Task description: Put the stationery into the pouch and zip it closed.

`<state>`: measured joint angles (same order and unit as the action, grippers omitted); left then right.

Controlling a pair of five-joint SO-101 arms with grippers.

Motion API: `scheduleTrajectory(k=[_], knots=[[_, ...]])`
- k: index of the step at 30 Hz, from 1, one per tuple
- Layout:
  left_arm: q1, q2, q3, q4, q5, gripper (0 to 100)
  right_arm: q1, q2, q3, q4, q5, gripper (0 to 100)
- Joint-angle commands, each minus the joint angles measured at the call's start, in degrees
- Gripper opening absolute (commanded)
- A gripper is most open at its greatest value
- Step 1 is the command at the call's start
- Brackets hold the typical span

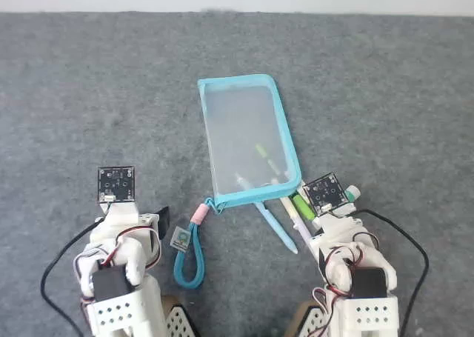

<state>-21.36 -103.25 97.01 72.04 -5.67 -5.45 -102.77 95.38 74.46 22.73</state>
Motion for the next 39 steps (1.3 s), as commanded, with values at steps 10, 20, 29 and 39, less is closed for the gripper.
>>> scheduleTrajectory(k=[10, 20, 29, 39], knots=[[0.1, -0.9, -0.4, 0.3, 0.5, 28, -0.4, -1.2, 1.1, 0.3, 0.4, 3.8], [0.1, -0.9, -0.4, 0.3, 0.5, 28, -3.5, -1.2, 1.1, 0.7, 0.4, 3.9], [-0.1, -0.9, -0.4, 0.3, 0.5, 28, -5.4, -1.3, -0.4, -11.9, 0.8, 4.1], [-0.1, -0.9, -0.4, 0.3, 0.5, 28, -9.5, 5.1, -20.3, -13.4, -5.4, 4.1]])
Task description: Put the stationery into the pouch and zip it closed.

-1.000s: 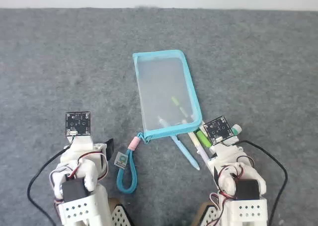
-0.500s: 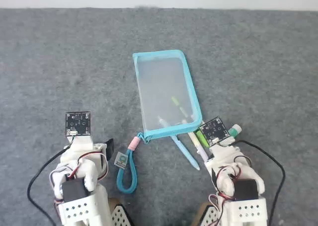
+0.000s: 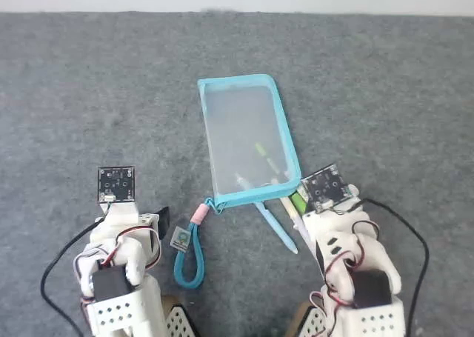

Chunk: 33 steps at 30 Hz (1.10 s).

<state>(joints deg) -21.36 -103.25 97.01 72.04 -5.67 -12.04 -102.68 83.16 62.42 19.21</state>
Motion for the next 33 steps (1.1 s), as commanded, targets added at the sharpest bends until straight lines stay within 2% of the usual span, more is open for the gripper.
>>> scheduleTrajectory(k=[1, 11, 14, 19, 25, 28, 33], knots=[[-0.1, -0.9, -0.4, 0.3, 0.5, 28, -4.7, 8.4, -10.2, -1.7, -3.0, 4.1], [-0.1, -0.9, -0.4, 0.3, 0.5, 28, -27.1, 55.5, -36.9, -2.2, -18.8, 4.2], [-0.1, -0.9, -0.4, 0.3, 0.5, 28, -30.2, 67.6, -42.6, -3.9, -25.8, 4.3], [-0.1, -0.9, -0.4, 0.3, 0.5, 28, -30.5, 84.0, -49.8, -9.4, -39.5, 7.1], [-0.1, -0.9, -0.4, 0.3, 0.5, 28, -35.1, 94.0, -54.1, -11.1, -60.0, 23.6], [-0.1, -0.9, -0.4, 0.3, 0.5, 28, -38.4, 95.3, -54.4, -11.6, -63.2, 28.0], [-0.1, -0.9, -0.4, 0.3, 0.5, 28, -42.7, 95.9, -55.8, -12.4, -63.8, 23.9]])
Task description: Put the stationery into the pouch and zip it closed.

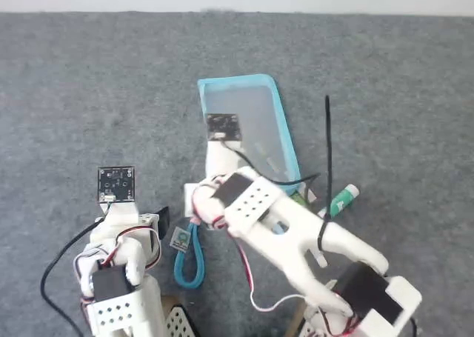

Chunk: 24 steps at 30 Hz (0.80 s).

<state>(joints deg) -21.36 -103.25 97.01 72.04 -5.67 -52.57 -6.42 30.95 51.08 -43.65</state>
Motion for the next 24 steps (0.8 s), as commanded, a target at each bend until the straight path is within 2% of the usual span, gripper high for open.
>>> scheduleTrajectory(k=[1, 4, 13, 19, 24], knots=[[-0.1, -0.9, -0.4, 0.3, 0.5, 28, -2.4, -0.4, -4.0, -1.0, -1.0, 21.4], [-0.2, -0.9, -0.4, 0.3, 0.5, 28, -2.5, -0.4, -4.7, -1.1, -0.7, 15.8], [-0.2, -0.9, -0.4, 0.3, 0.4, 28, -2.8, 1.8, -6.2, -0.4, -0.9, 17.6], [-0.5, -0.8, -0.4, 0.2, 0.5, 28, -3.0, 10.6, -15.7, 6.7, -0.9, 17.7], [-5.3, -0.8, -0.4, 0.2, 0.4, 28, -3.6, 17.6, -24.4, 13.4, -1.0, 17.7]])
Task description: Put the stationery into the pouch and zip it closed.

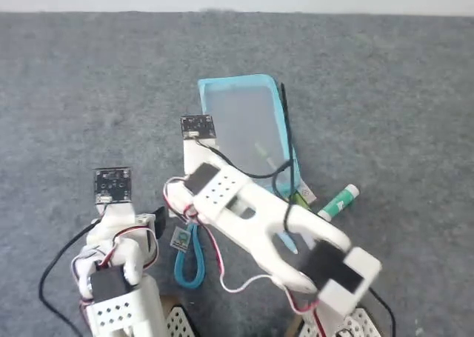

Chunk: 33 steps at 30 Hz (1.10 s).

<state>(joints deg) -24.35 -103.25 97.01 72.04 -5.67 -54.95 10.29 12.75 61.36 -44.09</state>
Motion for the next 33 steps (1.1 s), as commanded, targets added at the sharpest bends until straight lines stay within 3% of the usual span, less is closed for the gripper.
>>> scheduleTrajectory(k=[1, 17, 21, 24, 29, 33], knots=[[-2.9, -0.8, -0.4, 0.2, 0.4, 28, -1.5, 2.2, -7.0, 3.6, -0.5, 17.7], [-4.3, -0.8, -0.4, 0.2, 0.4, 28, -2.2, 13.6, -9.3, 4.4, -0.5, 17.2], [-4.3, -0.8, -0.4, 0.2, 0.4, 28, -1.7, 13.9, -9.7, 6.2, 0.4, 9.1], [-4.3, -0.8, -0.4, 0.2, 0.4, 28, 1.6, 12.7, -9.7, 6.5, 8.9, 1.2], [-4.3, -0.8, -0.4, 0.2, 0.4, 28, 11.1, 9.2, -9.7, 12.0, 20.0, 0.6], [-4.3, -0.8, -0.4, 0.2, 0.4, 28, 16.2, 3.6, -9.7, 15.1, 37.8, 0.6]])
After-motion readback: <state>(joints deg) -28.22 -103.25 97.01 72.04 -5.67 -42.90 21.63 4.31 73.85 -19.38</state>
